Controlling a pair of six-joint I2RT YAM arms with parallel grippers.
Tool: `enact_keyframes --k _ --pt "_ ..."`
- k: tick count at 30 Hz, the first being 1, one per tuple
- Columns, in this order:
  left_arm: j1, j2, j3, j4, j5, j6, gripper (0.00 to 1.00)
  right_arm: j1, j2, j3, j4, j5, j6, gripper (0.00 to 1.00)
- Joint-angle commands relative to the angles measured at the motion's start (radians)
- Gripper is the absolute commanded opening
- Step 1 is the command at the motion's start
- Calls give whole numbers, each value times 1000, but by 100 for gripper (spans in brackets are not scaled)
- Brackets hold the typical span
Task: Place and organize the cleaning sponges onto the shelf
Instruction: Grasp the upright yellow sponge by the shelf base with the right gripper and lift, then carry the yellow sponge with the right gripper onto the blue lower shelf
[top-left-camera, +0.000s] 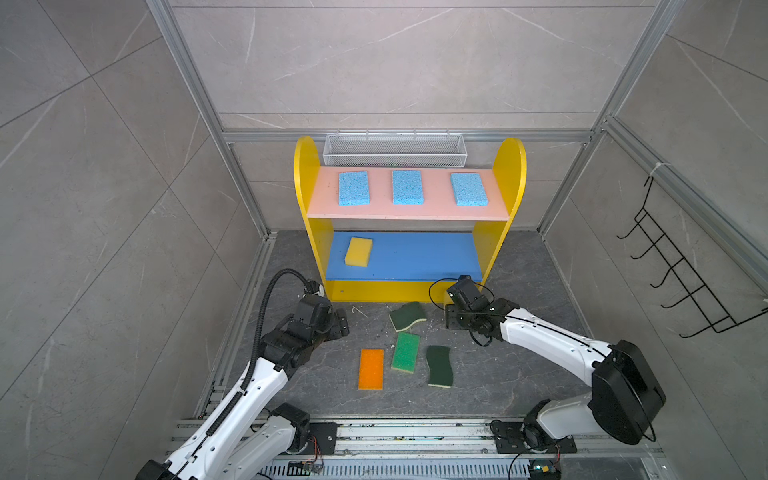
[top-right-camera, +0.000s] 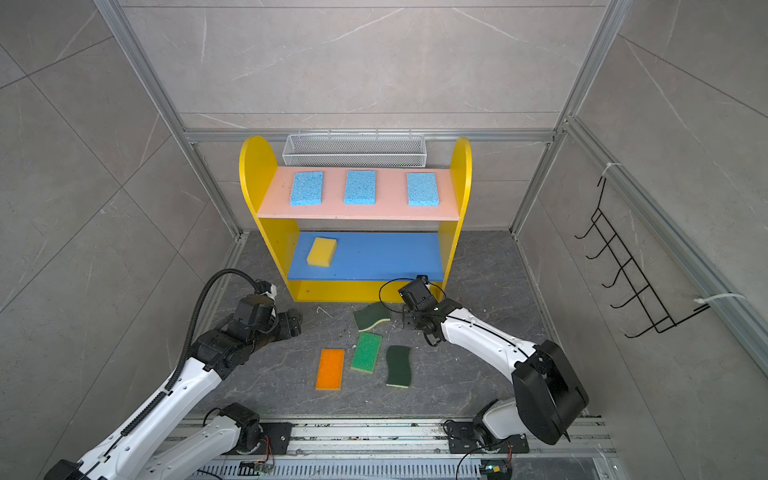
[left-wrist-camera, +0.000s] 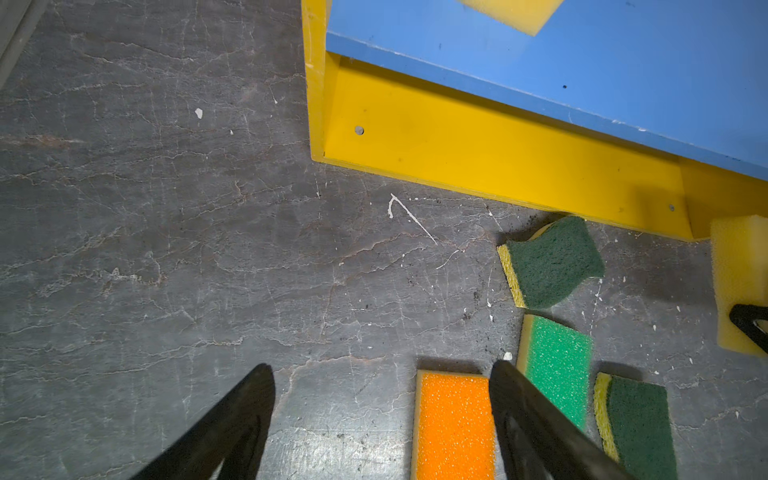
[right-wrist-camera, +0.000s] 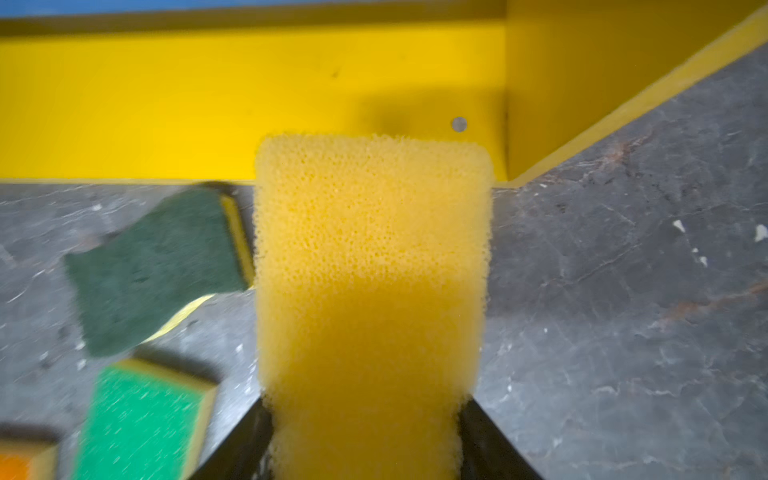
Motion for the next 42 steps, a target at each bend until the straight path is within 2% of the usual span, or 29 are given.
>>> enact_keyframes --k 1,9,17,26,42 --pt "-2 -21 17 1 -24 -6 83 59 -28 80 -67 28 38 61" --pt "-2 -49 6 25 -7 -9 83 89 12 250 -13 9 36 61" --pt "-2 -75 -21 67 -13 -24 83 97 204 469 33 2 15 60" --pt "-2 -81 -15 71 -23 -16 83 103 392 631 42 26 32 60" --pt "-2 -74 -18 67 -57 0 83 104 581 860 1 157 -32 61"
